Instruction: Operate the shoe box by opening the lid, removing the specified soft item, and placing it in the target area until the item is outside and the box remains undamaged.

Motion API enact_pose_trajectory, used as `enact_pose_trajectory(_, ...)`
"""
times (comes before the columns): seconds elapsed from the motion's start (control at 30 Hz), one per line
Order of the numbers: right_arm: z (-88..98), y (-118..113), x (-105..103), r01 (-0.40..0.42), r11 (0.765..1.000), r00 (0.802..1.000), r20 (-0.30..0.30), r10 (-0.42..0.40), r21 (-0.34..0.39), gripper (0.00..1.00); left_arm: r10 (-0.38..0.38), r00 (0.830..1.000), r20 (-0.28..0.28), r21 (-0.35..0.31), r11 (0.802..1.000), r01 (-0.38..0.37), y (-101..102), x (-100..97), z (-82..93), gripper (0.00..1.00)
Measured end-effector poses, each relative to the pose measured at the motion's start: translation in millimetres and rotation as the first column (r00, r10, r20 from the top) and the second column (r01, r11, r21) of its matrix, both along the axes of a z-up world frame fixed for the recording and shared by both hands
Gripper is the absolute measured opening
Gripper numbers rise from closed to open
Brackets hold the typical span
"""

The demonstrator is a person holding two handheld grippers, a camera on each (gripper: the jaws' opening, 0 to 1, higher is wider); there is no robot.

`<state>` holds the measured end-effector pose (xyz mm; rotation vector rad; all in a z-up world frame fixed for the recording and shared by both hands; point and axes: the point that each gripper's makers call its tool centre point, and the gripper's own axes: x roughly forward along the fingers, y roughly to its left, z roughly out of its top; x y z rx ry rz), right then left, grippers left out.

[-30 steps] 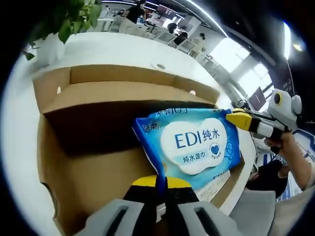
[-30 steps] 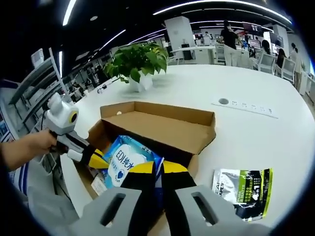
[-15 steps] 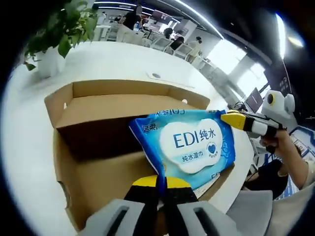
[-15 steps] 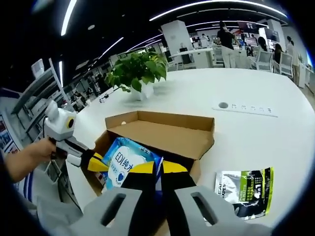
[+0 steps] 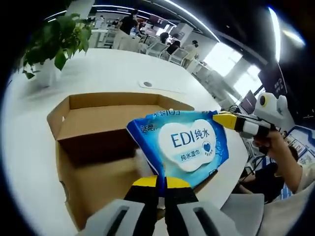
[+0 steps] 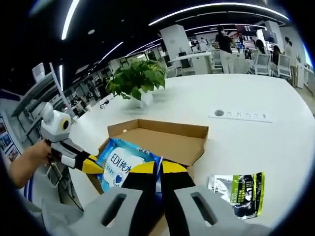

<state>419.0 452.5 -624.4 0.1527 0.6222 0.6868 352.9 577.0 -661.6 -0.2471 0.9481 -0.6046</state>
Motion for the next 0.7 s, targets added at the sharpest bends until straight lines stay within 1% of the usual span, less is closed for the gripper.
enact_pose_trajectory(0.17, 8.8, -14, 1, 0.015, 1.000, 1.000, 0.011, -0.015, 0.004, 0.00, -0.015, 1.000, 0.017, -0.014, 1.000, 0.015, -13, 0.1, 10.3, 0.01)
enact_pose_trajectory(0.33, 12.6, -28, 0, 0.026, 1.000, 1.000, 0.015, -0.026, 0.001, 0.00, -0.035, 0.999, 0.023, -0.025, 0.999, 0.035, -28, 0.5, 15.6, 0.01)
enact_pose_trajectory(0.63, 13.7, -55, 0, 0.050, 0.999, 0.999, 0.007, -0.050, -0.013, 0.00, -0.071, 0.997, 0.027, -0.037, 0.997, 0.072, -55, 1.1, 19.6, 0.01)
enact_pose_trajectory(0.7, 13.7, -61, 0, 0.053, 0.998, 0.999, 0.006, -0.053, -0.019, 0.00, -0.082, 0.996, 0.030, -0.036, 0.996, 0.083, -59, 4.9, 19.6, 0.01)
